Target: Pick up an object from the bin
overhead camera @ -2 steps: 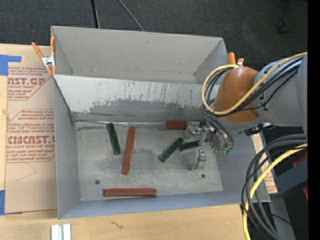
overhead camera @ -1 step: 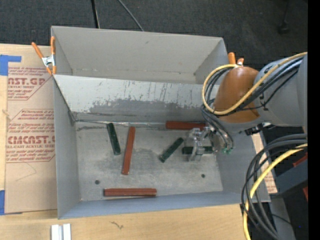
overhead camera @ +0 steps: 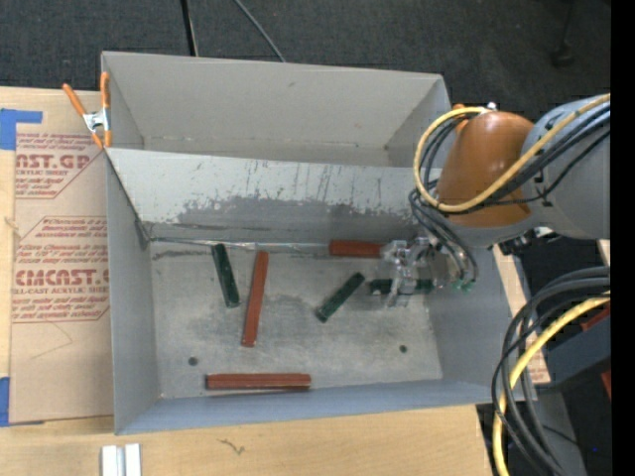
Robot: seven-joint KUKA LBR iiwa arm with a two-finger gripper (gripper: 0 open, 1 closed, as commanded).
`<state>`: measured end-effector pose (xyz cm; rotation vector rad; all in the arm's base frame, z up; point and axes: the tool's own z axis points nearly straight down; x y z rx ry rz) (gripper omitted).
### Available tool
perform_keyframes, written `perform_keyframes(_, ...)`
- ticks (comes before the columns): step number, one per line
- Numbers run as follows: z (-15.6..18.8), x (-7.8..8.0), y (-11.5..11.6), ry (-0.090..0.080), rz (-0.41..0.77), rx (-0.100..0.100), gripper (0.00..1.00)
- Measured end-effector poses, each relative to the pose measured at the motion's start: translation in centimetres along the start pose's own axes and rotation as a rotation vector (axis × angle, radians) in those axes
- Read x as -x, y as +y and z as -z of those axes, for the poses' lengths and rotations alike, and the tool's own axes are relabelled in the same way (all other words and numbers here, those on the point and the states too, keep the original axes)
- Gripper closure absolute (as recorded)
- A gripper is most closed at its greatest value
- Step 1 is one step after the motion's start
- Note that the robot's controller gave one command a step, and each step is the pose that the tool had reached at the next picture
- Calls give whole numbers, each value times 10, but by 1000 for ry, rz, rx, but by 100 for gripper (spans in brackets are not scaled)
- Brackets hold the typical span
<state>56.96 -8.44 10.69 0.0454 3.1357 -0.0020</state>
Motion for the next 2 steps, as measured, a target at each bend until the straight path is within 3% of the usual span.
perform_keyframes(2,93,4,0,-2,-1,0,100)
